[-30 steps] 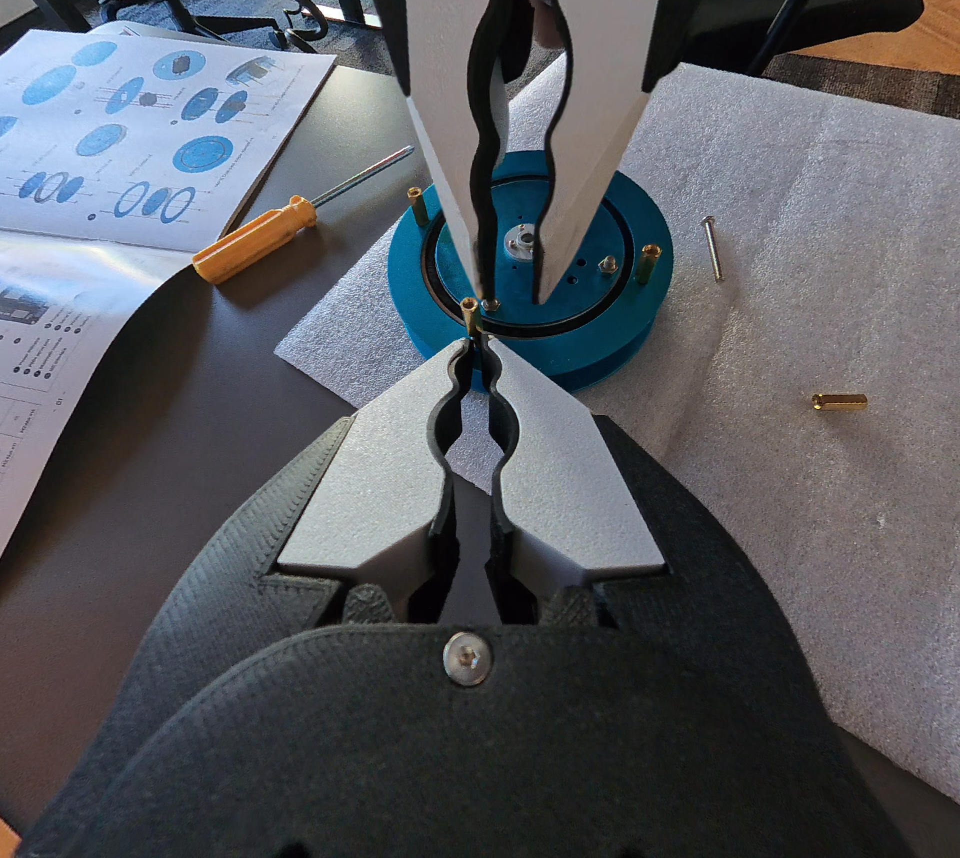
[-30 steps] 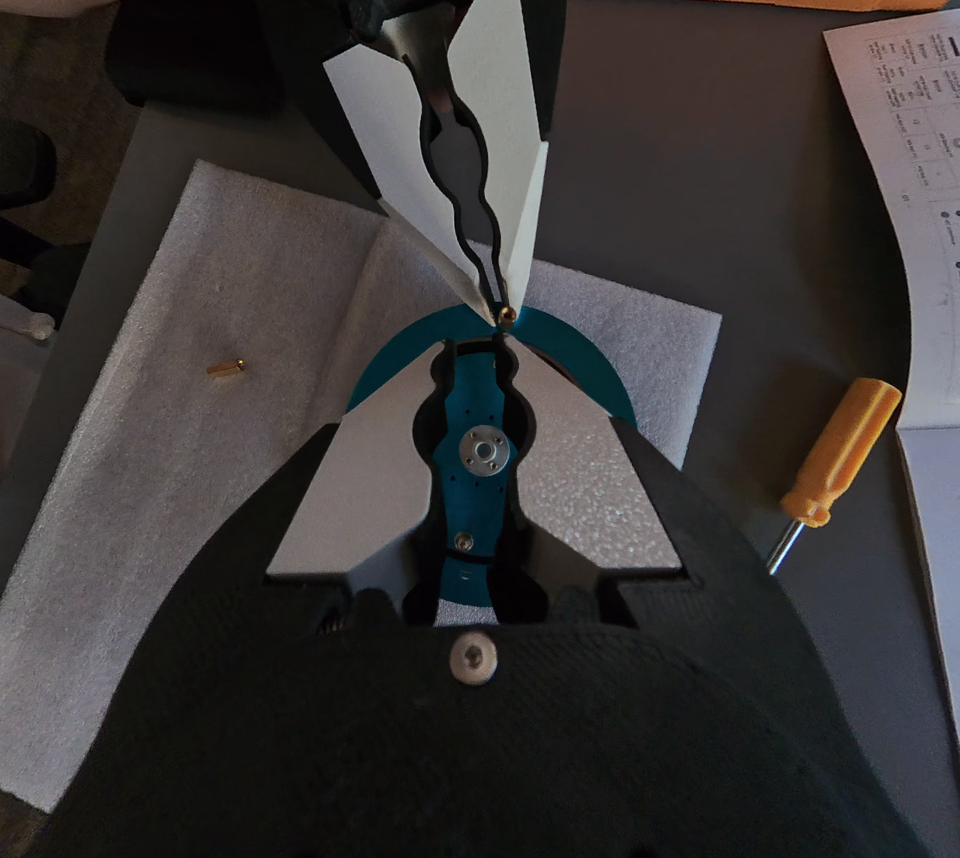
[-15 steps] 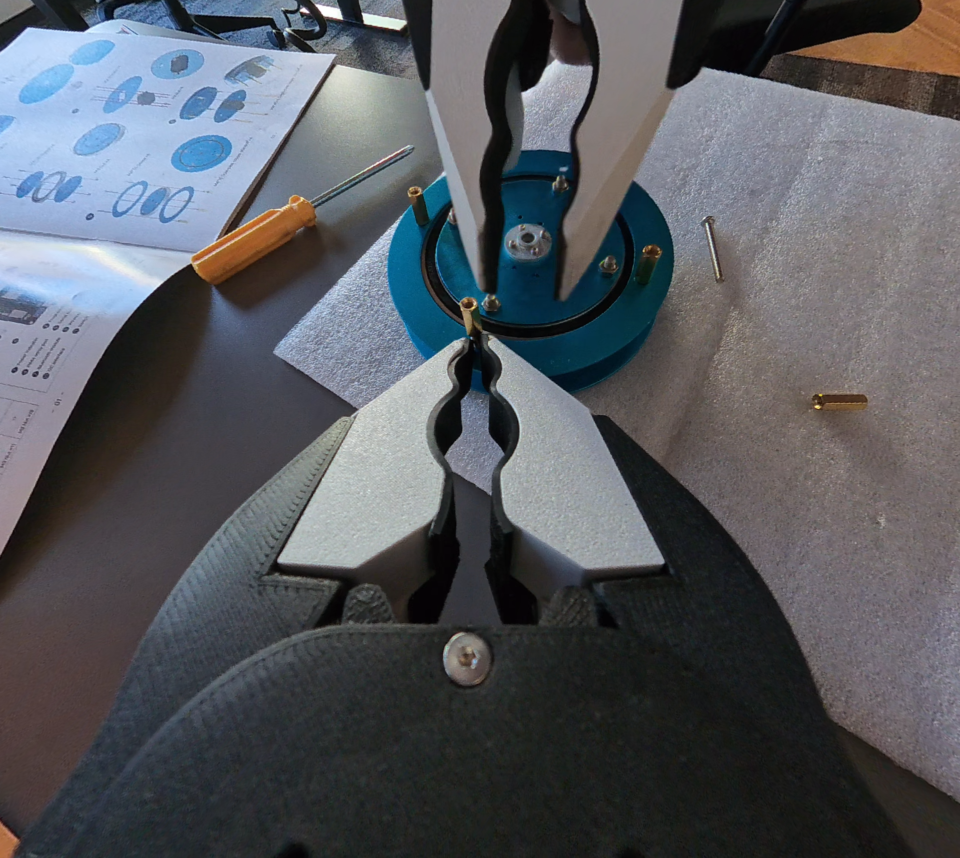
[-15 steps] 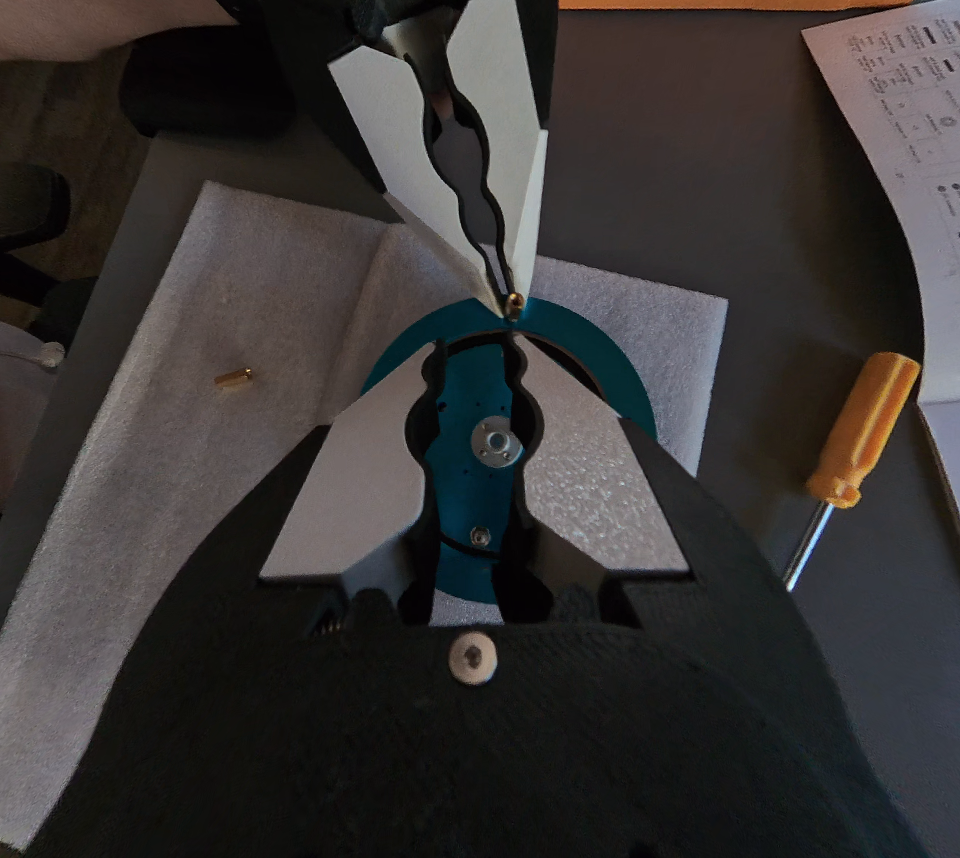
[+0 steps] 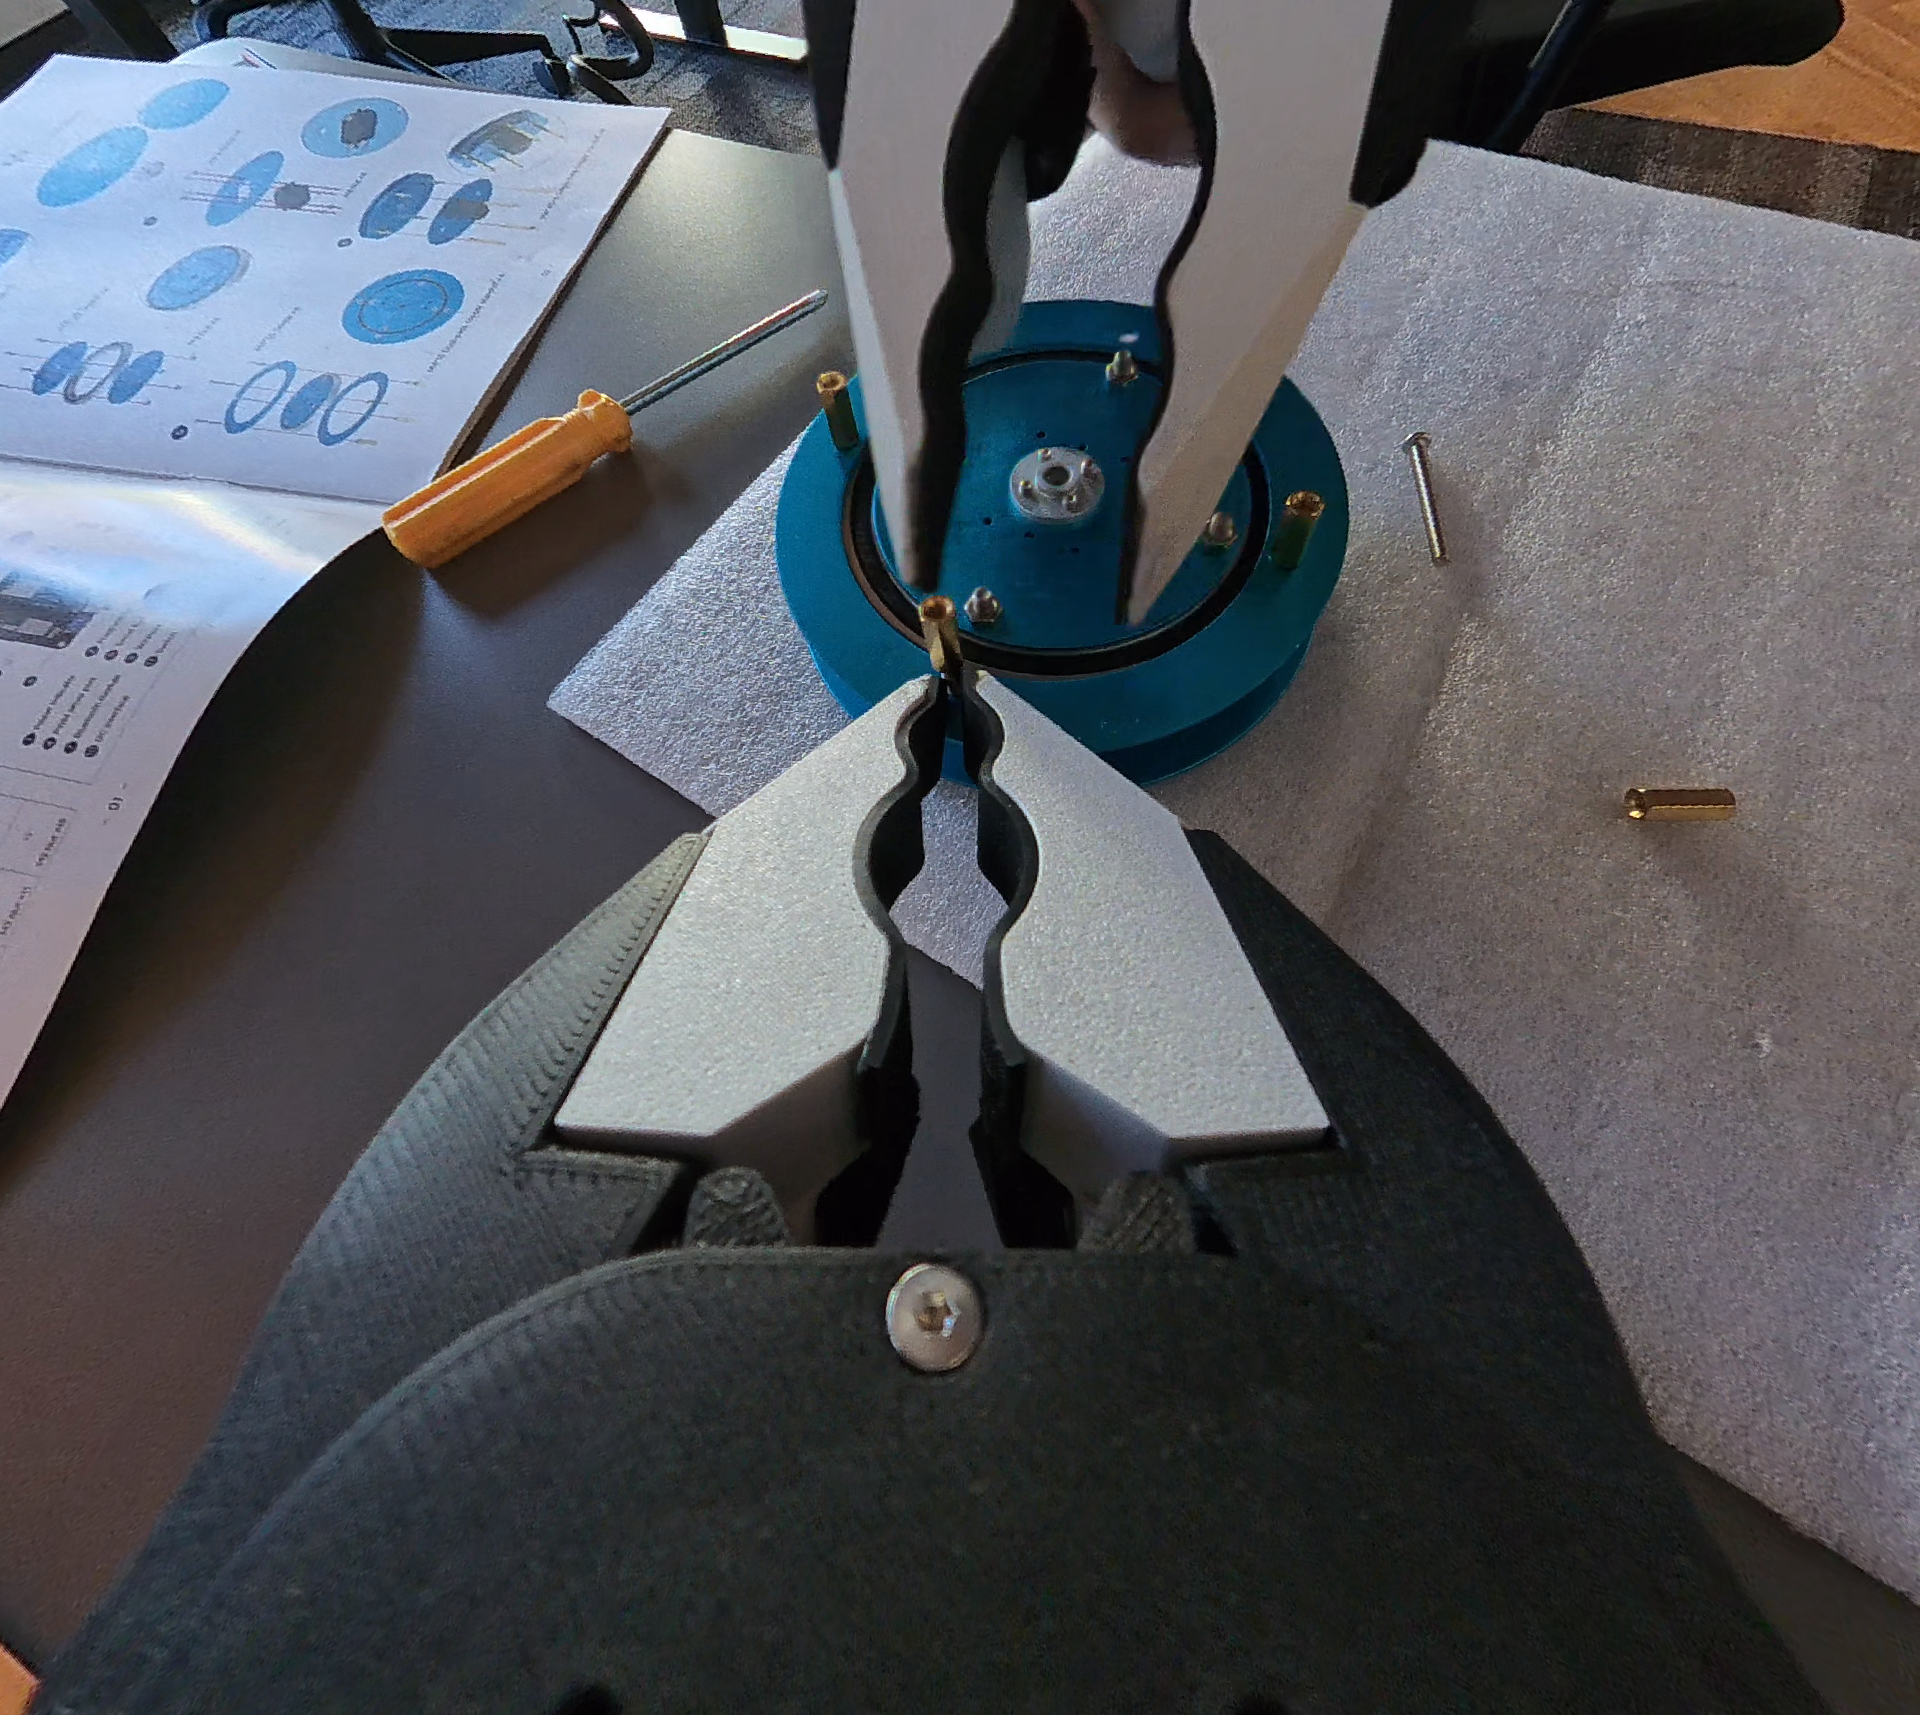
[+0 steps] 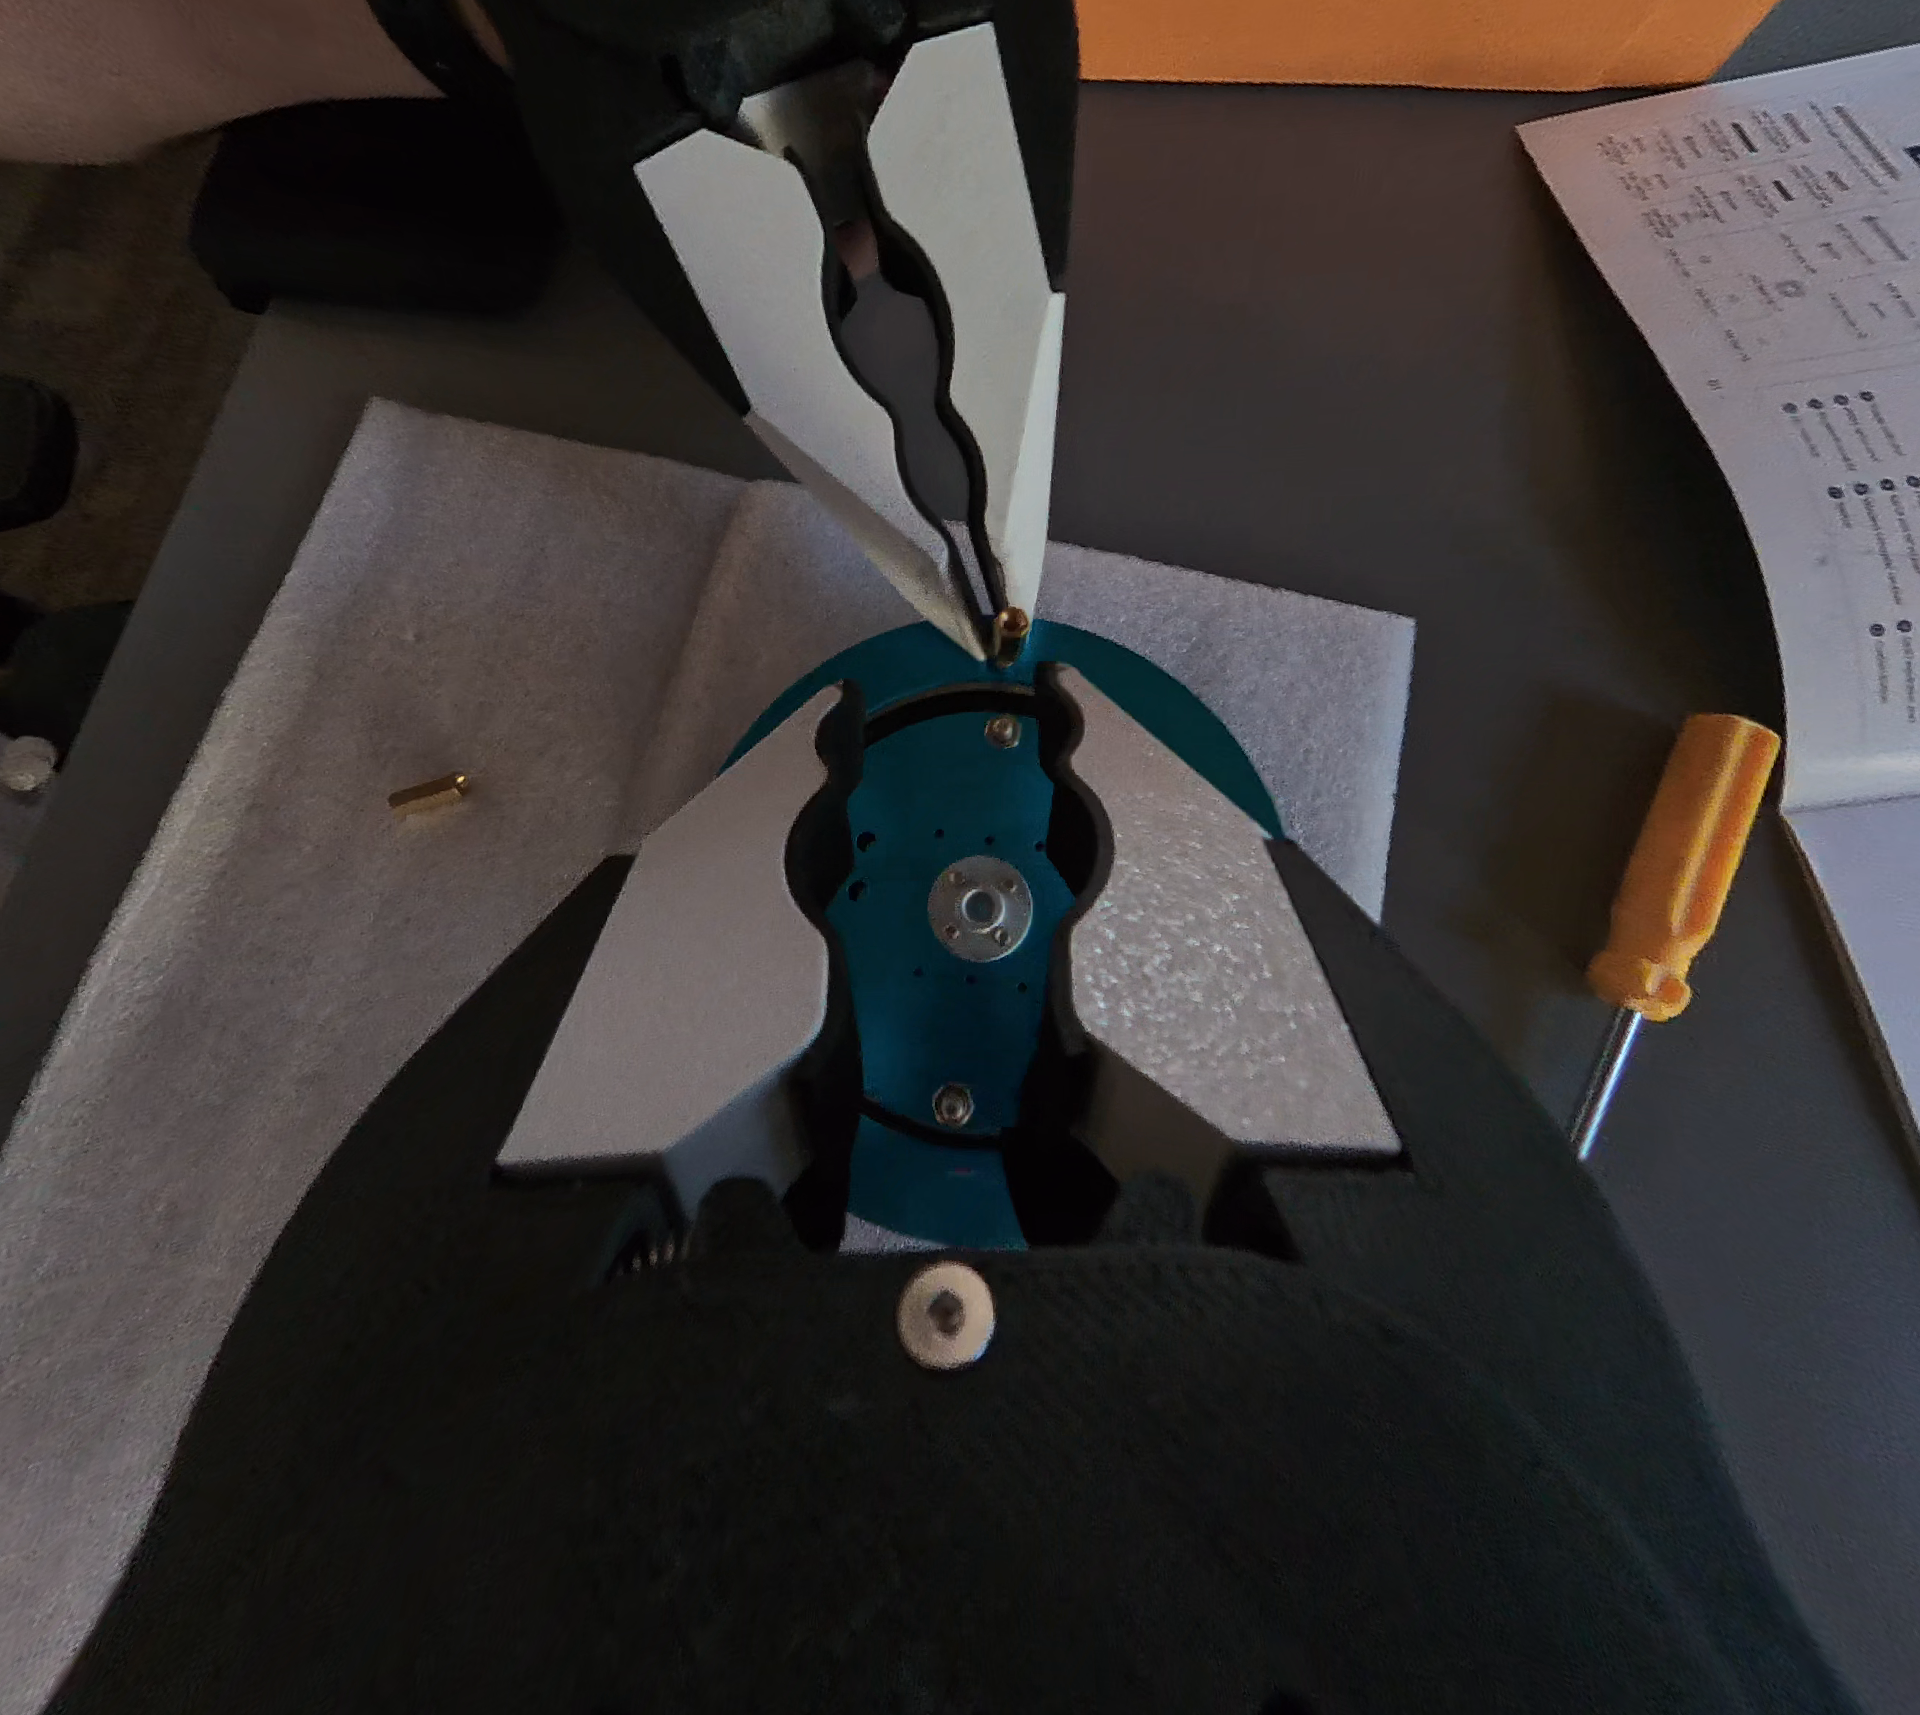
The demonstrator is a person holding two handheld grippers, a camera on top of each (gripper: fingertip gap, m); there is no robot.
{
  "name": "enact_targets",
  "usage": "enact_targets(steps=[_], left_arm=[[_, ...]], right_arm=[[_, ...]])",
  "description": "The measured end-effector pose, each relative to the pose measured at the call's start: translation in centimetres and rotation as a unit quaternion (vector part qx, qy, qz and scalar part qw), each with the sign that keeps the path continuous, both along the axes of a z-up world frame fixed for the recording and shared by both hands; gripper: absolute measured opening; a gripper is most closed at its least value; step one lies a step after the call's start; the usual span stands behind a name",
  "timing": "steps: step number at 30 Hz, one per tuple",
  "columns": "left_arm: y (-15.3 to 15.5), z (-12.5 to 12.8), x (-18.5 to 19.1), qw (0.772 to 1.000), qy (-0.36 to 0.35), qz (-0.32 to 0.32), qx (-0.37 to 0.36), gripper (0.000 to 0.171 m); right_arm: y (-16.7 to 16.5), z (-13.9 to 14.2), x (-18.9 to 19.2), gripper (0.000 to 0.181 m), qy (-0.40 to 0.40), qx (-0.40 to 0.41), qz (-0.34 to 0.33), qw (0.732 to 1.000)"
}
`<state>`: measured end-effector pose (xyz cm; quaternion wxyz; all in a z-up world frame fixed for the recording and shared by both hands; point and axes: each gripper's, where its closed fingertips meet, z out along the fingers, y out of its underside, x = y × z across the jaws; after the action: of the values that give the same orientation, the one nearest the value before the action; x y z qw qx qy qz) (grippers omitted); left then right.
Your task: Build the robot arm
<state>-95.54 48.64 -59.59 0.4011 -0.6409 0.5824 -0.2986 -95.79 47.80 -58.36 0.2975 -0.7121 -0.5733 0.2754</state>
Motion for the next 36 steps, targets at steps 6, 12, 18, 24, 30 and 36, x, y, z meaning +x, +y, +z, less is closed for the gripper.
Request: enact_targets(steps=[6,12,18,24,30,36], left_arm=[[0.0,0.0,0.0,1.000,0.001,0.001,0.001,0.001],[0.0,0.0,0.0,1.000,0.000,0.000,-0.002,0.001],[0.0,0.0,0.0,1.000,0.001,0.000,0.000,0.001],[0.0,0.0,0.0,1.000,0.000,0.000,-0.002,0.001],[0.0,0.0,0.0,1.000,0.001,0.000,0.003,0.001],[0.0,0.0,0.0,1.000,0.000,-0.002,-0.002,0.001]], right_arm=[[-0.4,0.0,-0.7,0.039,0.013,-0.023,0.005,1.000],[-0.4,0.3,-0.3,0.031,0.020,-0.032,-0.004,0.999],[-0.5,0.1,-0.8,0.040,0.014,-0.021,0.006,1.000],[-0.6,0.2,0.0,0.027,-0.002,-0.019,-0.001,1.000],[1.1,0.4,-0.4,0.023,-0.034,0.042,0.011,0.998],[1.1,-0.2,-0.9,0.008,-0.062,0.023,0.040,0.997]])
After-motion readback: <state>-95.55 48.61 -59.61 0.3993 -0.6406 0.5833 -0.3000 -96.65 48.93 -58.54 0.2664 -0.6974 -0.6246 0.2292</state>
